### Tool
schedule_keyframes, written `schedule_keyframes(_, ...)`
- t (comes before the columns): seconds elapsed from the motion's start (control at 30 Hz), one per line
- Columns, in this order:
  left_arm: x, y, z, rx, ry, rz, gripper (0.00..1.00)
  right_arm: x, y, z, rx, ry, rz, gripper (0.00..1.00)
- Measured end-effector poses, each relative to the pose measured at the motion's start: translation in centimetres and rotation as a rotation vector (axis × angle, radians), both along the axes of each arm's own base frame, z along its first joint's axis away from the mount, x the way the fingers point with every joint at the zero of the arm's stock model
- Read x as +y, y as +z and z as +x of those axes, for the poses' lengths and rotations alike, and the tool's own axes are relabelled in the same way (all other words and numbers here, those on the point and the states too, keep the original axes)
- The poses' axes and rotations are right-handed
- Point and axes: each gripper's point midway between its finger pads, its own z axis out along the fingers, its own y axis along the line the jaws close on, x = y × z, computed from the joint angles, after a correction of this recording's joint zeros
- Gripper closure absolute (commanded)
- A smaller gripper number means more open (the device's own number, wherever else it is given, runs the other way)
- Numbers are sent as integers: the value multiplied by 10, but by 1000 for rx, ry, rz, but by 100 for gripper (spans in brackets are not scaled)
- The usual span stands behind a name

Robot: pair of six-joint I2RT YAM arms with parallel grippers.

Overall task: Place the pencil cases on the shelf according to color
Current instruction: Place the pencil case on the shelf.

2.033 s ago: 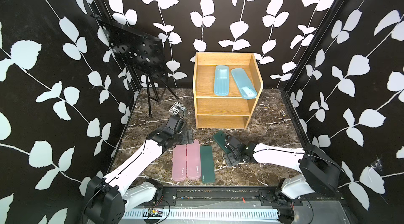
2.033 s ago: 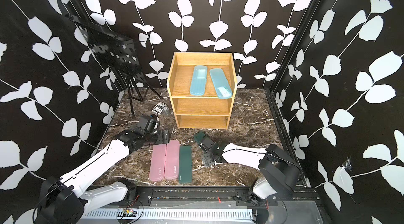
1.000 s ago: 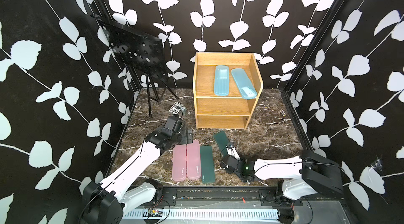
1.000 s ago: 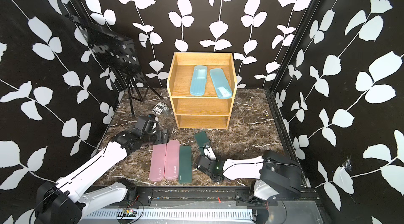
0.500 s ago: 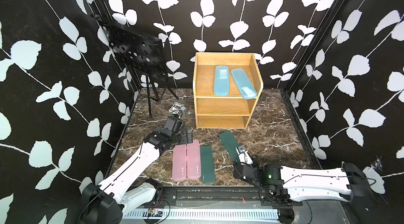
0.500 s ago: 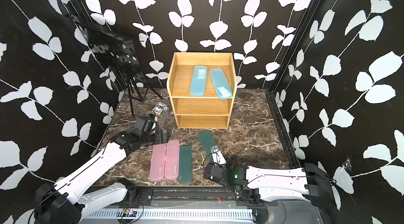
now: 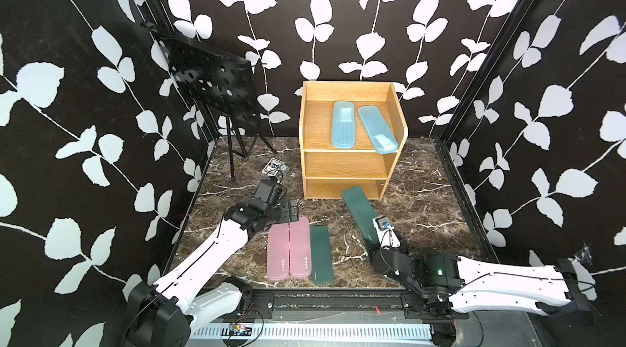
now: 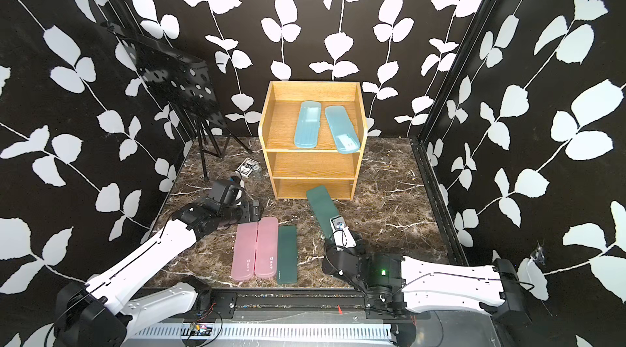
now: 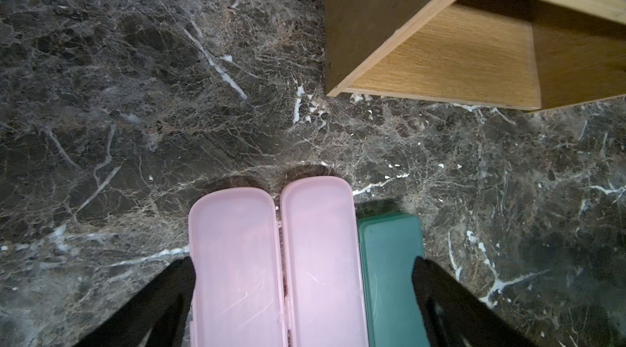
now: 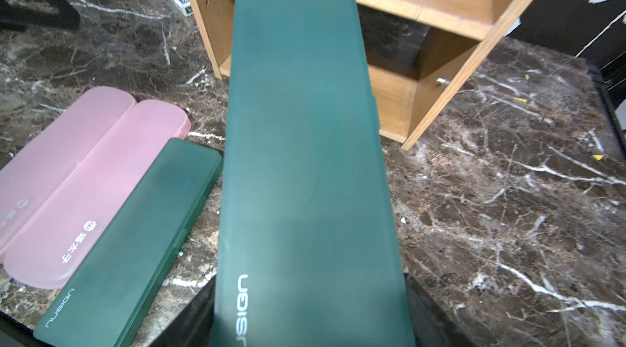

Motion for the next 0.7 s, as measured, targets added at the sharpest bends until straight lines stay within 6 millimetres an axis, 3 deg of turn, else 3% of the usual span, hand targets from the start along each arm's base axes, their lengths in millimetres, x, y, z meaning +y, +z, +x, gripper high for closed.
schedule_keyframes(0.23,-3,-7,6,8,-7,10,1,-4,28,23,-37,-64,22,55)
schedule_keyframes(0.4,-8,-12,12,25,-12,16,1,-9,21,58,12,-145,-2,56)
schedule_keyframes(0.7,-13,-11,20,11,-18,9,1,8,12,129,109,-220,-20,56)
